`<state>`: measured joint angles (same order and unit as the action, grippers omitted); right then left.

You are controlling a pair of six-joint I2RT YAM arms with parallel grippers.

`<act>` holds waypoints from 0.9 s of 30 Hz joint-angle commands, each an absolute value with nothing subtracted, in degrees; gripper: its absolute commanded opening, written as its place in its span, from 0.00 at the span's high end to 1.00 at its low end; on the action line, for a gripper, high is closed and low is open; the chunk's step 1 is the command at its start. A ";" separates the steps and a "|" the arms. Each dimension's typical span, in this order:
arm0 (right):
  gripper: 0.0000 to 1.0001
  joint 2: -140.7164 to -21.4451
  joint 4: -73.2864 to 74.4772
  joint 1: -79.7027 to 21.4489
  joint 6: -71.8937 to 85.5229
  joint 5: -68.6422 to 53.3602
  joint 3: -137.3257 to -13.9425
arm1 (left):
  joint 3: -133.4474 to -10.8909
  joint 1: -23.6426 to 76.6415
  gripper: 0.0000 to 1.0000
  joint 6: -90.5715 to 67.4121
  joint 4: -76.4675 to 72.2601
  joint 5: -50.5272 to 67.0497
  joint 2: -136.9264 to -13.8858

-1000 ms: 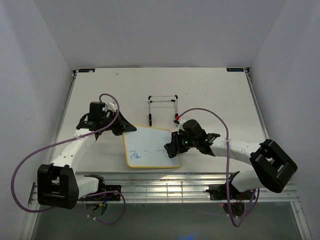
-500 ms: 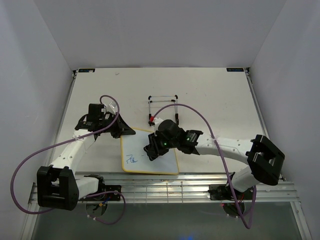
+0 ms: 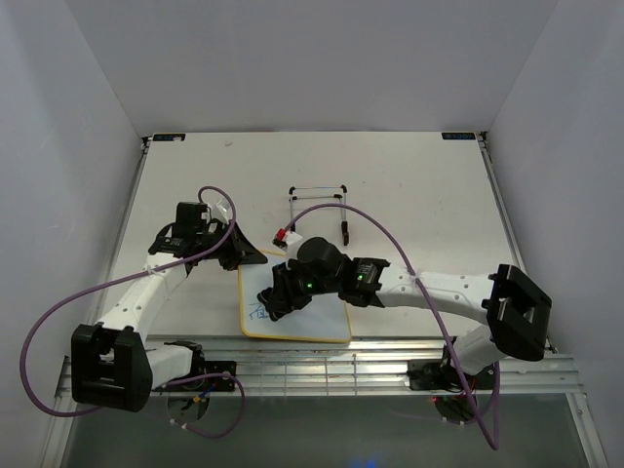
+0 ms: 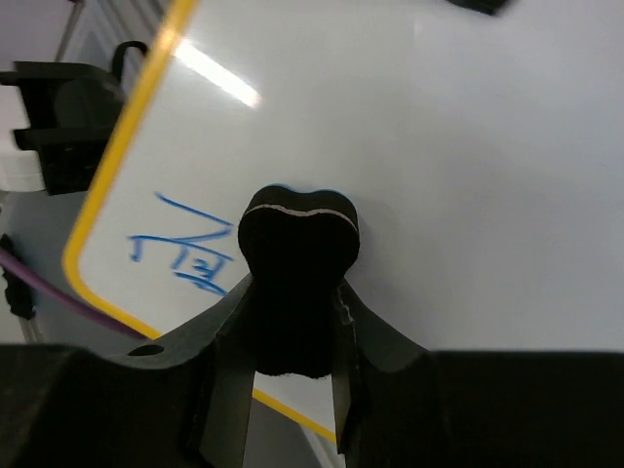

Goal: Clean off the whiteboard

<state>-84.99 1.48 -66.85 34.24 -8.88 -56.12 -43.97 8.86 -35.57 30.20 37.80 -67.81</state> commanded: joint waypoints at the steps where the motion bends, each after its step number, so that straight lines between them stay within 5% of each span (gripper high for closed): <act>1: 0.92 -87.27 -5.45 -71.28 36.47 -14.06 -62.04 | -41.92 10.28 1.00 -26.02 29.18 11.25 -68.38; 14: 0.92 -91.85 9.48 -74.18 30.60 -4.67 -71.46 | -42.10 10.20 1.00 -26.02 29.35 11.25 -68.29; 27: 0.92 -85.26 15.99 -70.75 30.15 7.55 -56.18 | -42.01 10.20 1.00 -26.37 29.44 10.11 -67.15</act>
